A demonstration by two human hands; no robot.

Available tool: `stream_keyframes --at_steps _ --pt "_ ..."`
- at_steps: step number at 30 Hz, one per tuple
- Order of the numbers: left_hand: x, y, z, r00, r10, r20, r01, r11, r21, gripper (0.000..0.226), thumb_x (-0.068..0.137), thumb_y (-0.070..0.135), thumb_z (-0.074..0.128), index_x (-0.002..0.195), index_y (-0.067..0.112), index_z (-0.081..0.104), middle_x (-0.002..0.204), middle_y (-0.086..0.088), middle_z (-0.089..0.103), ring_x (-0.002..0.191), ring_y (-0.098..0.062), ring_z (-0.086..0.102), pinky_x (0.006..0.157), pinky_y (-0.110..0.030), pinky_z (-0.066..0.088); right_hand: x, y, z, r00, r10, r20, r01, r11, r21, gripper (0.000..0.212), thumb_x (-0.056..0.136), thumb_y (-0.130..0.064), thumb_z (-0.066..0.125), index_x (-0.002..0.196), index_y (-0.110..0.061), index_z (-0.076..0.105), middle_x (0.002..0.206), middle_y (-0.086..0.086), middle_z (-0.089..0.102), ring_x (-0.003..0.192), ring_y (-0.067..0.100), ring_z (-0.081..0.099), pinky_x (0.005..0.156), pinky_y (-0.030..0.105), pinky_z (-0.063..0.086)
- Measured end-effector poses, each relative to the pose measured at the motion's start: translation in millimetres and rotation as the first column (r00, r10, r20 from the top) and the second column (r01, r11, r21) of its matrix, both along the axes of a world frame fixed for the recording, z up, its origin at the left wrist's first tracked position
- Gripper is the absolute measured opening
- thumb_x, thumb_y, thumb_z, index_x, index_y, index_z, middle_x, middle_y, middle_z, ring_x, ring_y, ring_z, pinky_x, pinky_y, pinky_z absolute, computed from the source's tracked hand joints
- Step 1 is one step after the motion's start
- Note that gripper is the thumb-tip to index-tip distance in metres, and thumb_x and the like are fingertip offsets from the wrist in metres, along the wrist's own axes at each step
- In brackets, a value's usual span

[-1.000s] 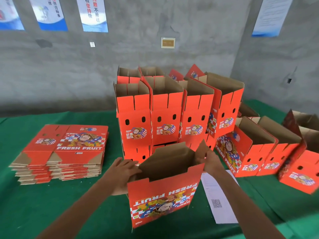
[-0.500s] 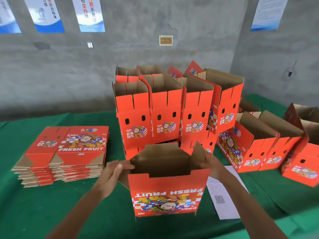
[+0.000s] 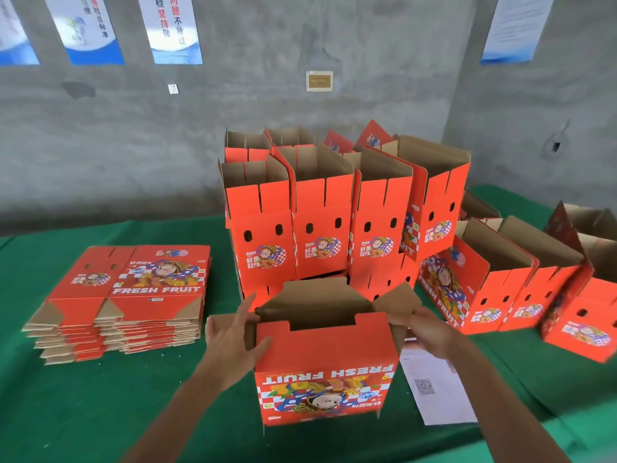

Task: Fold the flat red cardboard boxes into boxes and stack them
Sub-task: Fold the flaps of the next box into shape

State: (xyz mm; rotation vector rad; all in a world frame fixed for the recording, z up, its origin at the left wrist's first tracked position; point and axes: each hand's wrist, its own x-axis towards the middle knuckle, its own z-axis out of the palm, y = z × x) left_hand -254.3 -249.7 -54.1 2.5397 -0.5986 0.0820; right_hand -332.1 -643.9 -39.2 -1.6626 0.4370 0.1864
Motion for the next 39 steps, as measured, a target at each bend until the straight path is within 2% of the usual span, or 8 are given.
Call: stream_keyframes --at_steps 5,11,15,19,24,29,34,39 --pt "2.1 -15.7 -4.7 0.996 -0.011 0.086 -0.028 0.902 0.431 0.074 0.088 0.070 0.029 0.154 0.061 -0.002 0.170 0.005 0.005 0.157 -0.024 0.007 0.115 -0.076 -0.003 6.0 18.2 -23.5 0.948 -0.134 0.289 0.157 0.986 -0.056 0.038 0.103 -0.003 0.055 0.141 -0.010 0.054 0.129 0.007 0.068 0.122 0.028 0.064 0.102 0.045 0.052" --pt "15.8 -37.5 -2.2 0.986 0.091 0.142 -0.153 0.836 0.527 0.075 0.087 0.069 0.022 0.156 0.054 -0.001 0.159 0.000 0.027 0.151 -0.026 0.018 0.107 -0.082 -0.002 1.3 49.3 -39.2 0.815 0.308 0.491 0.017 0.834 -0.551 0.058 0.103 -0.001 0.053 0.152 -0.032 0.047 0.162 -0.017 0.034 0.151 0.001 0.025 0.122 0.024 0.024" --pt "7.1 -44.9 1.6 0.957 0.136 0.257 -0.241 0.863 0.443 0.069 0.088 0.070 0.033 0.153 0.048 0.030 0.148 -0.002 0.045 0.144 -0.027 0.032 0.109 -0.081 0.001 7.3 53.5 -44.7 0.896 0.332 0.294 -0.015 0.686 -0.727 0.034 0.100 -0.050 0.056 0.133 -0.041 0.063 0.161 -0.018 0.031 0.149 0.008 0.022 0.121 0.040 0.028" --pt "-3.6 -48.8 6.2 0.860 0.327 0.392 -0.388 0.918 0.084 0.088 0.077 0.035 0.073 0.156 0.020 0.038 0.167 -0.019 0.020 0.157 -0.040 0.010 0.120 -0.073 0.002 14.7 53.6 -33.3 0.918 0.302 0.259 -0.008 0.665 -0.747 0.042 0.104 -0.037 0.056 0.145 -0.036 0.049 0.157 -0.015 0.037 0.142 0.022 0.037 0.117 0.046 0.037" --pt "-22.0 -56.1 -4.6 0.926 0.303 0.228 -0.172 0.871 -0.460 0.091 0.087 -0.011 0.060 0.161 0.022 0.018 0.172 0.004 -0.004 0.144 -0.033 0.043 0.091 -0.043 0.057 21.6 51.5 -19.0 0.945 0.280 0.167 -0.046 0.622 -0.782 0.074 0.091 -0.034 0.068 0.154 -0.042 0.030 0.142 -0.011 0.048 0.124 0.025 0.045 0.104 0.043 0.045" --pt "-24.2 -47.4 -20.9 0.992 0.075 0.106 -0.035 0.941 -0.338 0.042 0.098 0.021 0.065 0.133 0.042 0.055 0.130 0.018 0.062 0.110 -0.004 0.062 0.095 -0.038 0.056 33.7 51.3 -15.2 0.953 0.277 0.120 -0.094 0.652 -0.752 0.081 0.083 -0.035 0.073 0.150 -0.047 0.029 0.128 -0.014 0.046 0.118 0.024 0.044 0.097 0.042 0.045" --pt "-10.5 -46.3 -26.2 0.987 -0.073 0.146 0.083 0.995 -0.061 0.026 0.105 0.037 0.054 0.094 0.027 0.076 0.101 0.018 0.073 0.103 0.005 0.061 0.125 -0.036 0.019 33.6 54.3 -23.6 0.944 0.258 0.207 -0.012 0.651 -0.759 0.053 0.095 -0.025 0.062 0.143 -0.036 0.042 0.124 -0.010 0.054 0.114 0.022 0.052 0.100 0.040 0.040" --pt "-7.2 -55.2 -19.9 0.991 0.081 -0.102 -0.114 0.920 -0.375 0.021 0.104 0.025 0.057 0.121 0.037 0.062 0.095 0.026 0.072 0.091 0.005 0.066 0.073 -0.007 0.047 41.8 71.8 -10.3 0.949 -0.176 0.260 0.276 0.862 -0.425 0.049 0.107 -0.054 0.031 0.105 -0.015 0.060 0.102 0.004 0.066 0.100 0.027 0.063 0.089 0.040 0.045"
